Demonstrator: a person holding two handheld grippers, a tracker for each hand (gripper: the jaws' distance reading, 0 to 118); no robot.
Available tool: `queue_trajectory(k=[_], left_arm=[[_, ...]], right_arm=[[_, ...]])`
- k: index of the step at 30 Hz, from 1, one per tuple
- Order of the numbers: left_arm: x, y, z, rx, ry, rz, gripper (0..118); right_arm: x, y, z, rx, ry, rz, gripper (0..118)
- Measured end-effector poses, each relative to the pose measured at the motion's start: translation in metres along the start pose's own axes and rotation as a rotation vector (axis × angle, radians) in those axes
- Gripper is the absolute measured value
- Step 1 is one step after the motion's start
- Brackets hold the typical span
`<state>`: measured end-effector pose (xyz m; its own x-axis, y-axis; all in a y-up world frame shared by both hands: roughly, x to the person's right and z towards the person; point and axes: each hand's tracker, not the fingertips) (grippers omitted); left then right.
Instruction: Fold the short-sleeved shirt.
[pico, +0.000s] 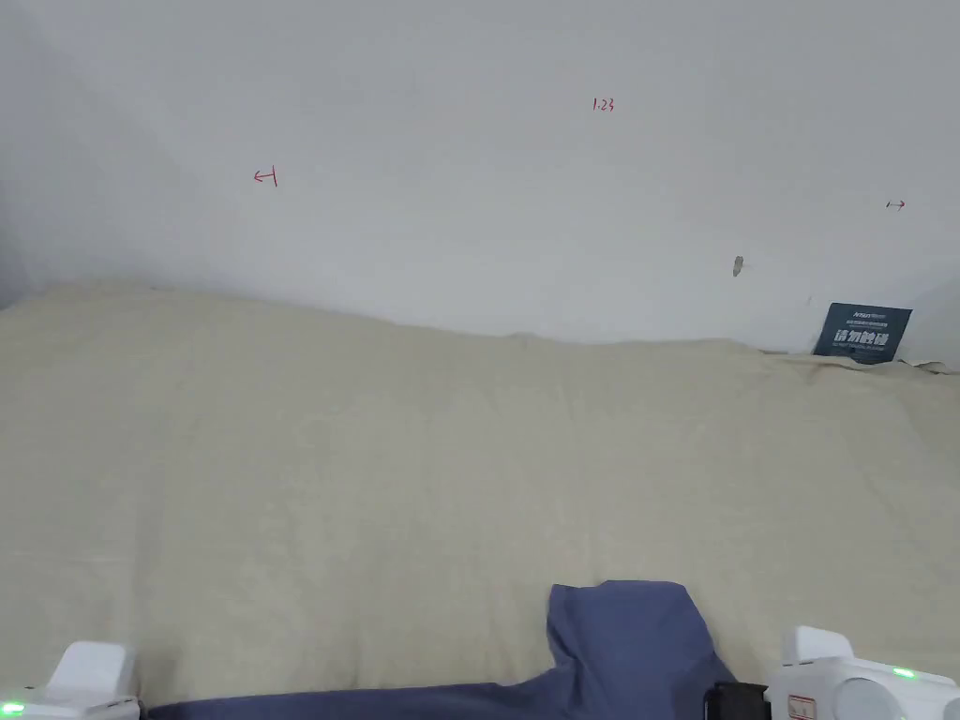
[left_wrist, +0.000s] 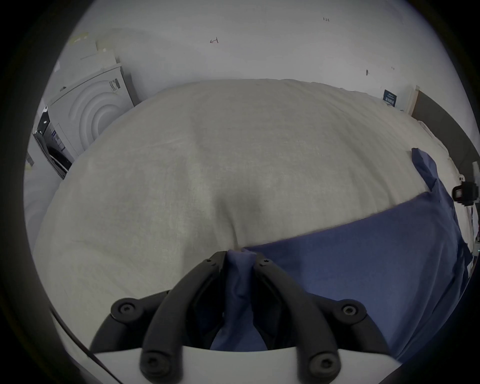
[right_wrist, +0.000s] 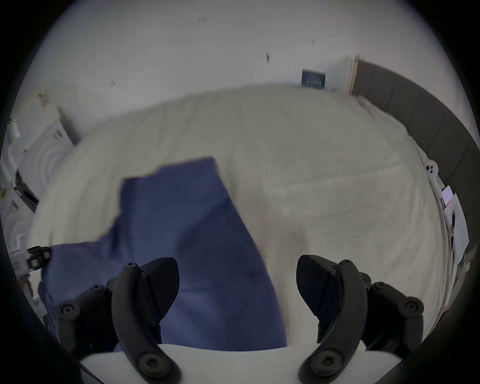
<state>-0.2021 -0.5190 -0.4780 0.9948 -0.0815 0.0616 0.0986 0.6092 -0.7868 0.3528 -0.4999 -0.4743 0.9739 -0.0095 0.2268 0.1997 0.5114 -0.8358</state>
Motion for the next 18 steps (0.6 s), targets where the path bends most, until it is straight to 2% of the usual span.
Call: queue_trajectory(k=[2, 4, 6, 9, 11, 13, 16, 18], left_arm=[[0.002, 0.001, -0.001, -0.006, 0.002, -0.011, 18], [0.001, 0.001, -0.001, -0.009, 0.001, -0.008, 18], [0.002, 0.001, 0.0, -0.007, 0.003, -0.01, 18], [0.005, -0.002, 0.001, 0.006, 0.018, -0.022, 18], [0.006, -0.005, 0.002, 0.018, 0.027, -0.025, 18], [0.005, -0.007, 0.003, 0.033, 0.027, -0.028, 18], [-0.002, -0.006, 0.011, 0.065, 0.005, 0.01, 16], [-0.008, -0.004, 0.022, 0.084, -0.016, 0.035, 8]], right_arm=[[0.0, -0.002, -0.017, -0.046, -0.022, 0.012, 83], [0.001, -0.006, -0.014, -0.012, -0.005, -0.003, 78], [-0.002, -0.01, -0.004, 0.012, 0.006, 0.001, 58], [-0.012, -0.014, 0.006, 0.039, 0.003, 0.047, 14], [-0.016, -0.016, 0.005, 0.051, 0.019, 0.079, 11], [-0.018, -0.018, 0.006, 0.056, 0.018, 0.071, 5], [-0.015, -0.021, 0.015, 0.102, 0.053, 0.067, 2], [-0.015, -0.021, 0.031, 0.135, 0.103, 0.046, 2]])
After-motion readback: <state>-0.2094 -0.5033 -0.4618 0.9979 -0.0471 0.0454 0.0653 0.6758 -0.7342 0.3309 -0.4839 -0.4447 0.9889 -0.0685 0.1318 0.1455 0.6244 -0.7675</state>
